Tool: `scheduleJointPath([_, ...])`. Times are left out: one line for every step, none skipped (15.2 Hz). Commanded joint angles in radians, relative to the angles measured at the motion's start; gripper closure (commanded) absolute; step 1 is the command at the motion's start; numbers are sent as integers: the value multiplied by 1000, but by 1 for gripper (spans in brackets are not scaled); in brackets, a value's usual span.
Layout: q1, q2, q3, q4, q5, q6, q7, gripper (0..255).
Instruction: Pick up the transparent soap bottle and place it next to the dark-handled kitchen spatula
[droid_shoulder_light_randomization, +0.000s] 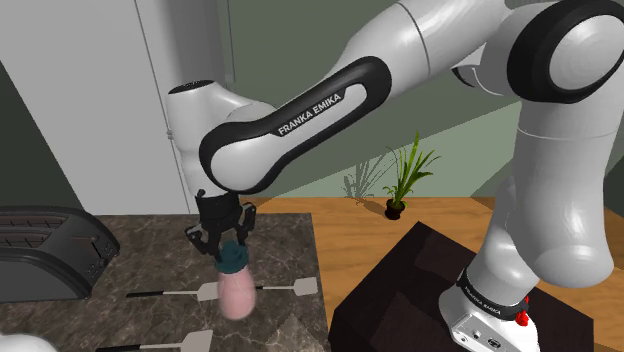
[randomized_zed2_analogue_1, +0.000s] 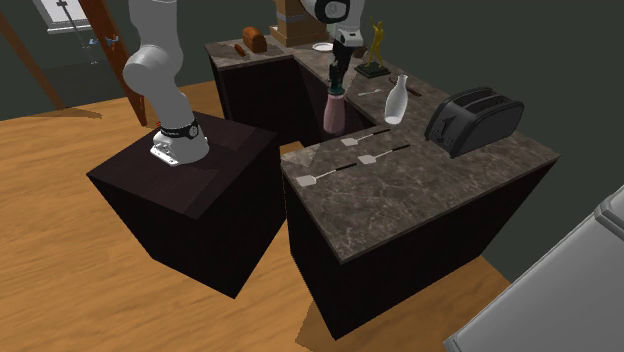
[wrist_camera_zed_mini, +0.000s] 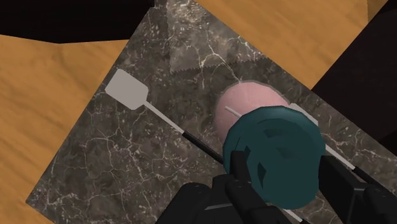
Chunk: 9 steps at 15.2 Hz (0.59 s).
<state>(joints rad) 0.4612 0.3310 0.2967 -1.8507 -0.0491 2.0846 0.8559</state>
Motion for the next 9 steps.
scheduleJointPath([0,13,-2,-10,-4,24,0,255])
scheduleJointPath([1,20,-3,-15,-7,35,1,255])
scheduleJointPath([2,27,-4,-19,-9,46,2,255])
scheduleJointPath([3,34,-5,-23,-11,58,4,255])
scheduleJointPath([4,42,-6,-27,-14,69,5,255])
scheduleJointPath([4,49,-8,-31,-16,80,6,255])
scheduleJointPath([5,57,-9,-35,-19,91,7,255])
scheduleJointPath([6,64,-10,-38,-21,101,8,255])
scheduleJointPath([7,72,-11,-41,-24,112,9,255])
